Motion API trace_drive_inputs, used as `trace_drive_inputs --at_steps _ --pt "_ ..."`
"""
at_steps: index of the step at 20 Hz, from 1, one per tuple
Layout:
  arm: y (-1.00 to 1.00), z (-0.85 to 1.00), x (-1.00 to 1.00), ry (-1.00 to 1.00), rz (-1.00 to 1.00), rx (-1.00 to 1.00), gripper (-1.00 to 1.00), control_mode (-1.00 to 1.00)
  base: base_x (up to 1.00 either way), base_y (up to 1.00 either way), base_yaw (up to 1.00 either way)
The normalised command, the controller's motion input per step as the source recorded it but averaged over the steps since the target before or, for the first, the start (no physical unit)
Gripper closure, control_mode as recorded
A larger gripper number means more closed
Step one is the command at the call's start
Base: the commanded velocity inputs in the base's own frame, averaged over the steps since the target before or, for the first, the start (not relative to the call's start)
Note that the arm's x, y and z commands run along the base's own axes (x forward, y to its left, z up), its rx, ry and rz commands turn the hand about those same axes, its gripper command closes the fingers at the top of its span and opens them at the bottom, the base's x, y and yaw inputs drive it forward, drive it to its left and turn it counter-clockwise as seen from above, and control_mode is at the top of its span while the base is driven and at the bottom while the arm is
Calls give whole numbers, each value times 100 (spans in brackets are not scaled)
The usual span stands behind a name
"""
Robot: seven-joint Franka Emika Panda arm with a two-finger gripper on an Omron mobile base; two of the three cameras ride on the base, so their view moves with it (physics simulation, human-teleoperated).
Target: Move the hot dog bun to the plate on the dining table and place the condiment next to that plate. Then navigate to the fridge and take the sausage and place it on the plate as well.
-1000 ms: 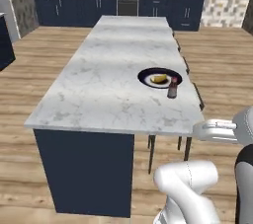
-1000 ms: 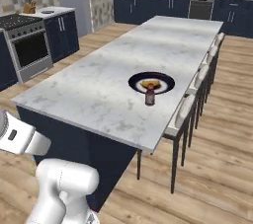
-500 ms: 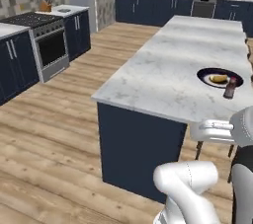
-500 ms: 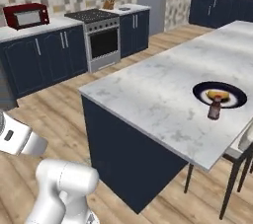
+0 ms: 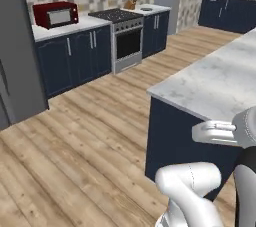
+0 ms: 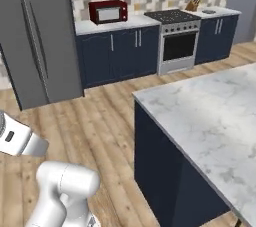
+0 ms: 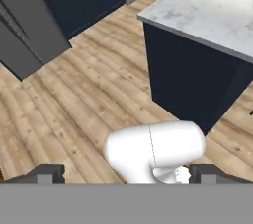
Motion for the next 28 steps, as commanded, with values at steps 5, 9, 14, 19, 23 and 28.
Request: trace_drive_inputs --at_steps 5,9,14,19,23,28 --pt "0 0 0 0 0 0 -100 100 15 15 54" --pt "0 0 0 0 0 0 -100 100 77 0 48" --pt "0 0 0 0 0 0 -100 100 99 0 38" --pt "0 0 0 0 0 0 -100 100 100 -2 28" --pt "0 0 0 0 0 0 -100 100 95 -26 16" --pt "0 0 0 0 0 0 -100 100 67 -32 4"
